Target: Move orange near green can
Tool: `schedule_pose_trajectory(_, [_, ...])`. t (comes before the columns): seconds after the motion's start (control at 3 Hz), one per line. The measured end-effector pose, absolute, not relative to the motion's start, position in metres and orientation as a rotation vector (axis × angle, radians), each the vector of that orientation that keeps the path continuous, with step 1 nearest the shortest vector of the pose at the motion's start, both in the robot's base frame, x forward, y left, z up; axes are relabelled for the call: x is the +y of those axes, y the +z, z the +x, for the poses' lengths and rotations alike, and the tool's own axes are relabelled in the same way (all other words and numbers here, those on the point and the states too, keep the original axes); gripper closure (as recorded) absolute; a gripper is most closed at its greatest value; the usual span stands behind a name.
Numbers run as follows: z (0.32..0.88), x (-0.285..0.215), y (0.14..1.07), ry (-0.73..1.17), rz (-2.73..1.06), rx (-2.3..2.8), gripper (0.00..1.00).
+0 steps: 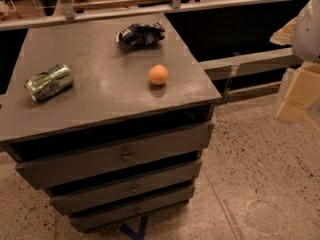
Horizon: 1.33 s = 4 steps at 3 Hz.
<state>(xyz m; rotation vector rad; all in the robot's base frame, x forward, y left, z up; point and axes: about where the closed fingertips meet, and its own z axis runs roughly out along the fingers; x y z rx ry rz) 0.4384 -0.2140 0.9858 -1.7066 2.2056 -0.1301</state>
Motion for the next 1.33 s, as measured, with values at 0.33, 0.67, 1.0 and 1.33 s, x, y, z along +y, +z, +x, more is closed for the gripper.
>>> schedule_pose_trajectory(0.33, [0.438,-0.214,0.986,-0.130,-1.707,2.206,0.00])
schedule_pose_trajectory(0.67, [0.445,-0.212,0.984,-0.041,-1.597,2.210,0.00])
schedule_pose_trajectory(1.0, [0.464,-0.207,0.972,0.131,-1.421,2.132,0.00])
schedule_pose_trajectory(1.33, [0.489,-0.197,0.966,0.252,-1.277,2.016,0.00])
